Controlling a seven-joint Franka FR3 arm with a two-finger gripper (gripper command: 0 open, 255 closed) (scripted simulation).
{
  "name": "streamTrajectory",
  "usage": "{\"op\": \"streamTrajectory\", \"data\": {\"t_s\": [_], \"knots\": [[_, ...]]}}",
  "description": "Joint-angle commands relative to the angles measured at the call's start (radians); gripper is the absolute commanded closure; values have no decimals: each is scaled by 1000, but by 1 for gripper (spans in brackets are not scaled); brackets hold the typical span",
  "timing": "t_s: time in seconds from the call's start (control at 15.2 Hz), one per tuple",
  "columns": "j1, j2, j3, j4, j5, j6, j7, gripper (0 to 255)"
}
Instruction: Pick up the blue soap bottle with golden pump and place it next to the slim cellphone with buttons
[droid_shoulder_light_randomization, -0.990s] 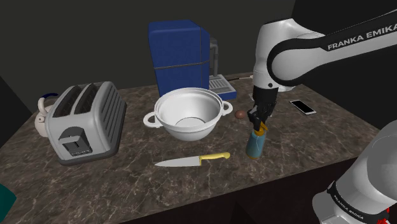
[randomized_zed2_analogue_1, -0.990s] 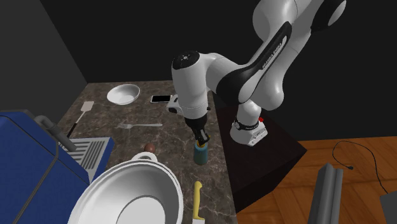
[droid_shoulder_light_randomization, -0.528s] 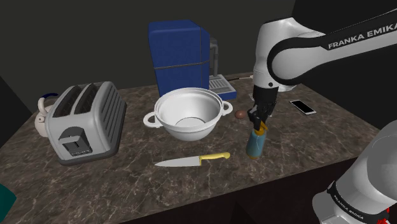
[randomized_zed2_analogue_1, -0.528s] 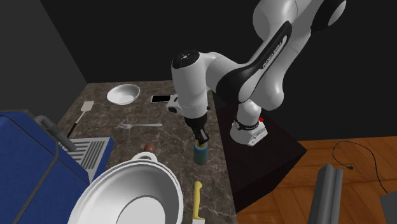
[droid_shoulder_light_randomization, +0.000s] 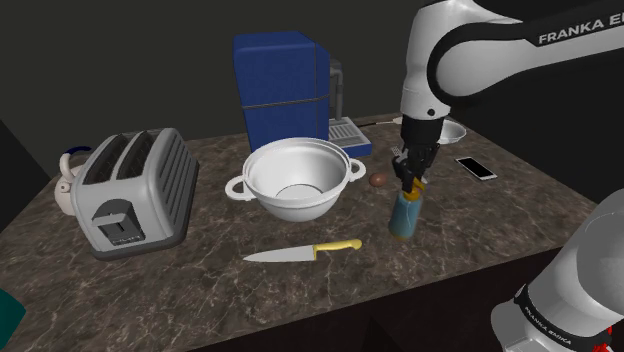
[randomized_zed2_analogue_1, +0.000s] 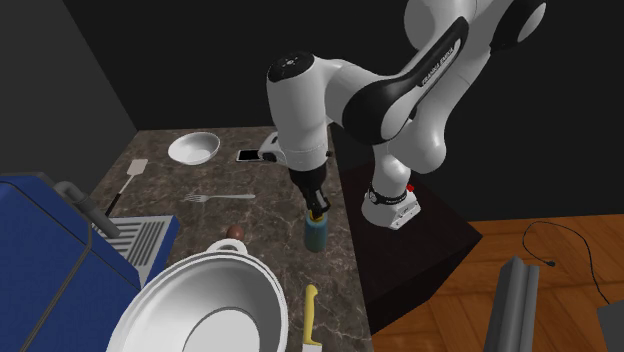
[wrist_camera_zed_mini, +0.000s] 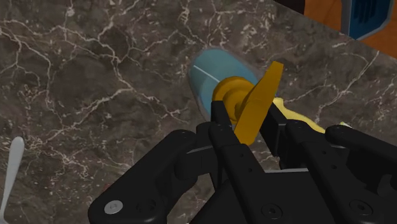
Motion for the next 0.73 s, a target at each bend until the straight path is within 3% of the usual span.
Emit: {"op": "streamTrajectory", "data": {"t_s": [0.0,0.66], "knots": [[-1,-6,-3,23,-3,-29,0,255],[-5,-25,-14,144,-12,-170,6,255]]}}
